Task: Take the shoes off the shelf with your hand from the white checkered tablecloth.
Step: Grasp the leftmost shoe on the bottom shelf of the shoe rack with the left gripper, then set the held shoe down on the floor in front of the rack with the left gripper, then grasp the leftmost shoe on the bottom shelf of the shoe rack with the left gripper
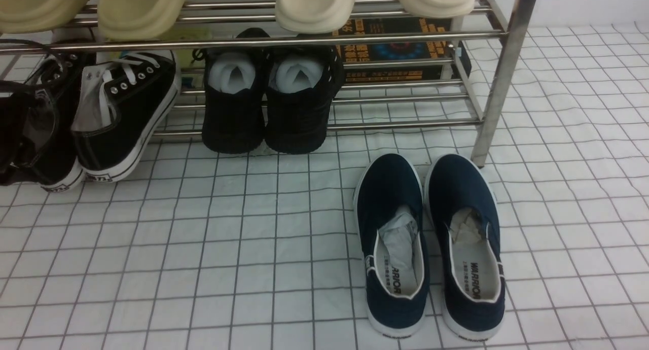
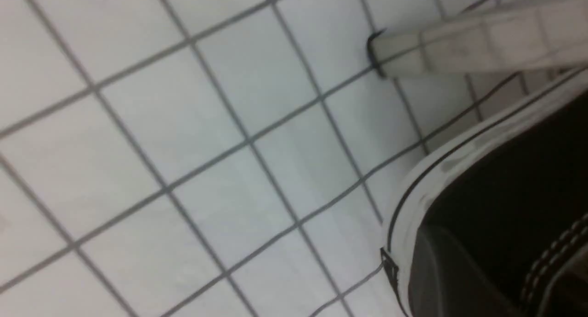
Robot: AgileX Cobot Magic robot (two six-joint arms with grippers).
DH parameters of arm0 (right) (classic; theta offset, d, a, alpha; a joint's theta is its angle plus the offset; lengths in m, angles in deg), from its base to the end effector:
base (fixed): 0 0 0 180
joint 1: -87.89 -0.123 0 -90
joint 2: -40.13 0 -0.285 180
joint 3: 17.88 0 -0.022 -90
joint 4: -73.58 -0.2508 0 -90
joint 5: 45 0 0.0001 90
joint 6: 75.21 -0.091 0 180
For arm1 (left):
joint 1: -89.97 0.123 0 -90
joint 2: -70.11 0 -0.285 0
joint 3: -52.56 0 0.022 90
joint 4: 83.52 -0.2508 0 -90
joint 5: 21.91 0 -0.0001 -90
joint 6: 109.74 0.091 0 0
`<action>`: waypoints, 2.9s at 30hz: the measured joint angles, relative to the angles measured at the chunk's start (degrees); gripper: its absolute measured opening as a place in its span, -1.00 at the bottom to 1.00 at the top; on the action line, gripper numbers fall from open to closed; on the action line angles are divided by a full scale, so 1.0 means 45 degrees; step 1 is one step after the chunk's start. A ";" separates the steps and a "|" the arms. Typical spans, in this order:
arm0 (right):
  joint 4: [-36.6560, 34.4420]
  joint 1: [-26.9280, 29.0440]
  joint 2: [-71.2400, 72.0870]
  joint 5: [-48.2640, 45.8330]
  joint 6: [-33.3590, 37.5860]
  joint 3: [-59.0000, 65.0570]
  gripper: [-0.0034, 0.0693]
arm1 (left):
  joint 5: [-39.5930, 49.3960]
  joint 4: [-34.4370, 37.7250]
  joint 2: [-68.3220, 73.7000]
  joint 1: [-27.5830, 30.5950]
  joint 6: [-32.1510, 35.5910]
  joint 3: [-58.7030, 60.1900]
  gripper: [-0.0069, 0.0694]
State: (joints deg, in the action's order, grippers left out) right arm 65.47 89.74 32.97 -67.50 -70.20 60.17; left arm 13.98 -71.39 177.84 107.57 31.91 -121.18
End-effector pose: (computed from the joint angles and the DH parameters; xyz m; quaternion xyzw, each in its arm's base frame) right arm 0.0521 0.0032 0.1740 0.0146 0.8062 0.0251 0.5909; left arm 0.3570 0.1015 0.2349 -0.5092 0.8168 -0.1272 0.2394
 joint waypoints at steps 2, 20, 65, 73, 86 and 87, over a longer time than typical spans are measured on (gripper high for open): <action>0.0000 0.0000 0.0000 0.0000 0.0000 0.0000 -0.25 | 0.0128 -0.0013 -0.0063 0.0000 0.0000 0.0000 -0.68; -0.0002 0.0000 0.0000 0.0000 0.0000 0.0000 -0.25 | 0.4982 -0.3398 -0.3730 0.0057 -0.0577 0.0388 -0.69; -0.0002 0.0000 0.0000 0.0000 0.0000 0.0000 -0.25 | 0.3782 -0.4685 -0.5904 -0.0126 -0.1775 0.6160 -0.03; -0.0002 0.0000 0.0000 0.0000 0.0000 0.0000 -0.25 | 0.4969 -0.4524 -0.5820 -0.0168 -0.0386 0.2872 0.35; -0.0002 0.0000 0.0000 0.0000 0.0000 0.0000 -0.25 | 0.2151 -0.2144 -0.2229 -0.2220 0.0600 -0.0434 0.35; -0.0002 0.0000 0.0000 0.0000 0.0000 0.0000 -0.25 | 0.1900 -0.2115 -0.1912 -0.2320 0.0586 -0.0703 0.35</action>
State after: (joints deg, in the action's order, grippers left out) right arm 65.46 89.74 32.97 -67.50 -70.20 60.17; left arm 22.53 -80.91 169.23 97.13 34.55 -124.35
